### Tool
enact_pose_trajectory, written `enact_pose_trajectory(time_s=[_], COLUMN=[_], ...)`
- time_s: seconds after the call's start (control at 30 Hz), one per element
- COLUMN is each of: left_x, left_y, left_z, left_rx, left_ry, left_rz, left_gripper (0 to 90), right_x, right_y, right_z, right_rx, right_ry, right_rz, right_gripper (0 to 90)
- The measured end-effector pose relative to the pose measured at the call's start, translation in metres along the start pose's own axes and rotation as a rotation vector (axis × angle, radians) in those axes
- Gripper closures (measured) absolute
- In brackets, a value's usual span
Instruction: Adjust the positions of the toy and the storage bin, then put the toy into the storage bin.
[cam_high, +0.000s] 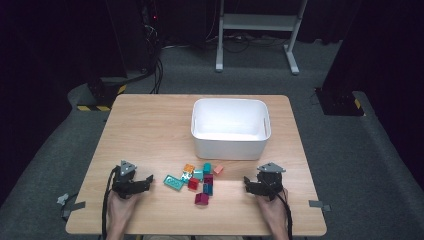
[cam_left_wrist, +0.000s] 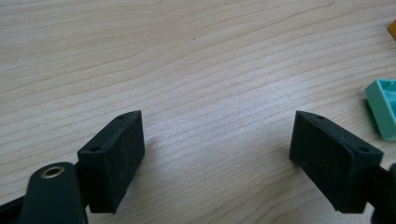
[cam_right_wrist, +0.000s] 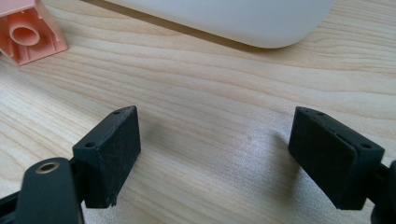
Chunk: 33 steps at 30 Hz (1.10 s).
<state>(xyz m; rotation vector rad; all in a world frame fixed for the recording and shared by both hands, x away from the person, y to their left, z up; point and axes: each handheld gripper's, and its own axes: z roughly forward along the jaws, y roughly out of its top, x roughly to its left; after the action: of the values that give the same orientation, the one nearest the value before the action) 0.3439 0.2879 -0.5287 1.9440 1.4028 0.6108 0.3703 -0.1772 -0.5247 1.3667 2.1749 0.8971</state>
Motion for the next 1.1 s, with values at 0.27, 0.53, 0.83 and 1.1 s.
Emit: enact_pose_trajectory(time_s=[0.27,0.53,0.83,1.1], left_x=[-0.0003,-0.0001,-0.0001,-0.0002], left_y=[-0.0005,-0.0008,-0.0007,-0.0009], left_z=[-0.0004,-0.0008,-0.0008,-0.0008], left_rx=[0.004,0.005,0.003,0.001], left_ry=[-0.005,-0.001,-0.001,0.0], left_rz=[0.005,0.001,0.0,-0.003], left_gripper=[14.9,15.6,15.7,15.7], right_x=[-0.0001,-0.0001,-0.0004,-0.0006], right_y=[0.0,0.0,0.0002,-0.0001], right_z=[0.0,0.0,0.0001,-0.0001], right_rx=[0.0,0.0,0.001,0.001], right_ry=[0.0,0.0,0.005,0.005], right_rz=[-0.001,0.0,-0.002,-0.005], right_gripper=[16.6,16.6,16.5,16.4])
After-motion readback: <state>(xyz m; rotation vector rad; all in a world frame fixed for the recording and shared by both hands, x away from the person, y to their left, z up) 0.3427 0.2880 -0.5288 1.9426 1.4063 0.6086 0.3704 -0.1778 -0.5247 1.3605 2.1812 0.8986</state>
